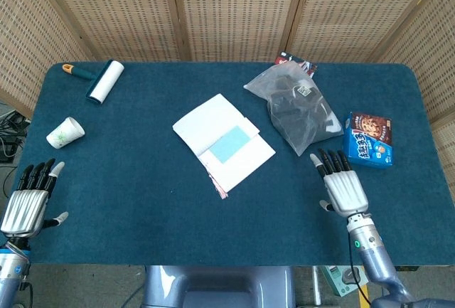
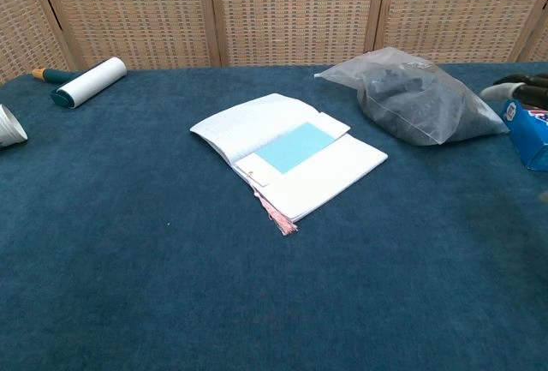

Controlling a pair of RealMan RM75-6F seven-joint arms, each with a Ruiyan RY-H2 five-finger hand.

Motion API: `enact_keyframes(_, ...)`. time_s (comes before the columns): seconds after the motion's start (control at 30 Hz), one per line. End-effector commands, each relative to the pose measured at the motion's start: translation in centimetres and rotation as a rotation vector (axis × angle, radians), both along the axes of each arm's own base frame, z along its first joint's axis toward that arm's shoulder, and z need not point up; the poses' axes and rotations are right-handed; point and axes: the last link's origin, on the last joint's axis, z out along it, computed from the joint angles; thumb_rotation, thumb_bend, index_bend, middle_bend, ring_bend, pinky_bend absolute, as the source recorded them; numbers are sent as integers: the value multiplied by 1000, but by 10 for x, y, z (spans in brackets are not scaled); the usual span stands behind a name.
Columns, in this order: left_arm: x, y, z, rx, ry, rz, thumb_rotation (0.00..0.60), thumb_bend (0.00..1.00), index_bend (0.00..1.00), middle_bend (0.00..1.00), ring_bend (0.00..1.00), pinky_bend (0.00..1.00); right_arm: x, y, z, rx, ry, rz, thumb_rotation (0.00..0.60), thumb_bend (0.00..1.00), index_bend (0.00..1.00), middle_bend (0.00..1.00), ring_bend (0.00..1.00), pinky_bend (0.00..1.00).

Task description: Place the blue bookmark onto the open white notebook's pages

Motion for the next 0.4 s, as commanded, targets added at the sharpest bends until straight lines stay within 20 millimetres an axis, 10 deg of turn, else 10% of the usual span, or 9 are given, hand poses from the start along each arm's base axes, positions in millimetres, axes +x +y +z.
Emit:
enact_keyframes(0.03, 2, -2, 0, 2, -5, -5, 600, 0, 0, 0, 0, 0, -16, 28, 7, -29, -33, -21, 600, 164, 0, 0, 0, 0)
enact_keyframes(0.4, 12, -11, 2, 13, -21, -49, 600, 0, 0, 0, 0, 0, -39, 73, 23, -96, -75, -76, 600, 163, 0, 0, 0, 0)
